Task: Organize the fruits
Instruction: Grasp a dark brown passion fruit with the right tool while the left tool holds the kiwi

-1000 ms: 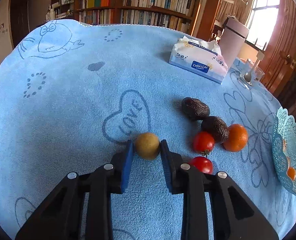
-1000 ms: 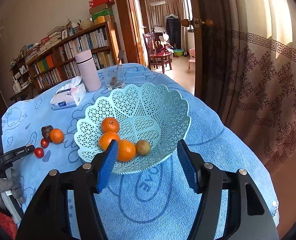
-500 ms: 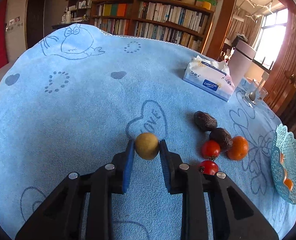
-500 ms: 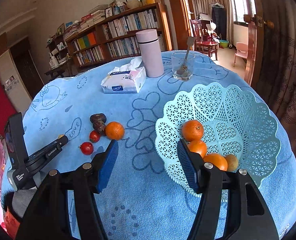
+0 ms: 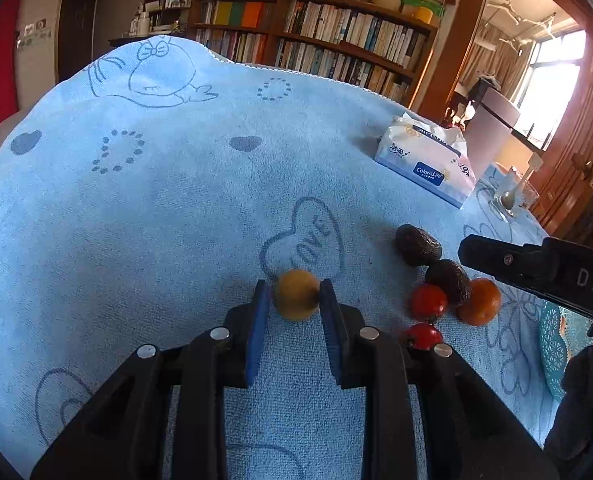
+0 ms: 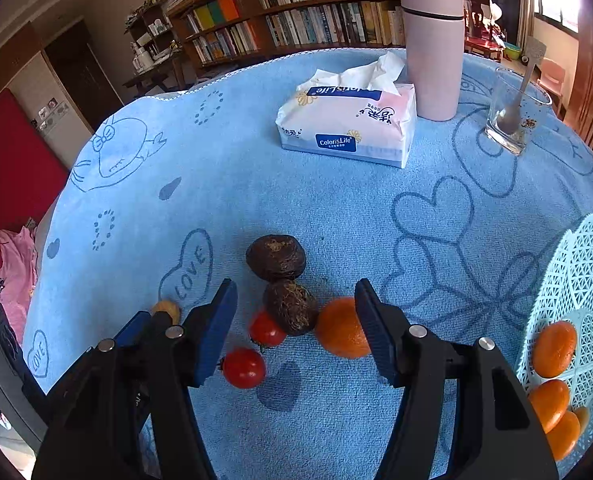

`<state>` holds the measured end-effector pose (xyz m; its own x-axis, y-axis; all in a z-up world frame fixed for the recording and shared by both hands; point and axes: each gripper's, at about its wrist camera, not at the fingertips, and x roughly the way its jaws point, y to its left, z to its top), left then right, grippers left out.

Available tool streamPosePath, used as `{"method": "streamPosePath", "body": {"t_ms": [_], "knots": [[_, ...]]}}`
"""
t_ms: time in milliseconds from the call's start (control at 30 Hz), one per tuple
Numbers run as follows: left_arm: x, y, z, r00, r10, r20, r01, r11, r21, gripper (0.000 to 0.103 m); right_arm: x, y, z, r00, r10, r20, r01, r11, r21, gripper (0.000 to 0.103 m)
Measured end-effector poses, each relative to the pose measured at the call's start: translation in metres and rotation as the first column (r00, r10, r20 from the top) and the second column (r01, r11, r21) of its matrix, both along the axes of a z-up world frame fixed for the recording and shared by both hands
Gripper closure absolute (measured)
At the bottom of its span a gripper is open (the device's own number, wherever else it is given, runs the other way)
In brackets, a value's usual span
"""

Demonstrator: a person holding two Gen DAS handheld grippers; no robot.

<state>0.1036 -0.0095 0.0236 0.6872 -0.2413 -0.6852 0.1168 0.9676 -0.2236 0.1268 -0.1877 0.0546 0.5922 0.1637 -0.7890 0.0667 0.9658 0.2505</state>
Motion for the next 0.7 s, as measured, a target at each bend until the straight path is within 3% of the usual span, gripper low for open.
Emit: {"method": "streamPosePath", "body": {"t_ms": [233,433,567,700], "knots": [[0.002,0.000,-0.003,1.000,-0.019,-0.021,0.019,1.000,-0.017,0.076,0.046,0.013,-0.020,0.996,0.024,-0.087,-0.023,1.000,0.011,0.040],[0.007,0.003,-0.008,0.997,-0.044,-0.059,0.041,0.997,-0.062,0.074,0.060,0.018,-0.033,0.993,0.026,-0.115,-0.029,0.999,-0.018,0.040],[0.008,0.003,-0.009,0.996,-0.061,-0.067,0.056,0.995,-0.077,0.075,0.056,0.019,-0.032,0.993,0.032,-0.113,-0.037,0.999,-0.039,0.059],[0.008,0.003,-0.009,0.993,-0.089,-0.074,0.081,0.991,-0.107,0.078,0.041,0.010,-0.021,0.996,-0.002,-0.088,0.000,1.000,-0.027,0.059]]}}
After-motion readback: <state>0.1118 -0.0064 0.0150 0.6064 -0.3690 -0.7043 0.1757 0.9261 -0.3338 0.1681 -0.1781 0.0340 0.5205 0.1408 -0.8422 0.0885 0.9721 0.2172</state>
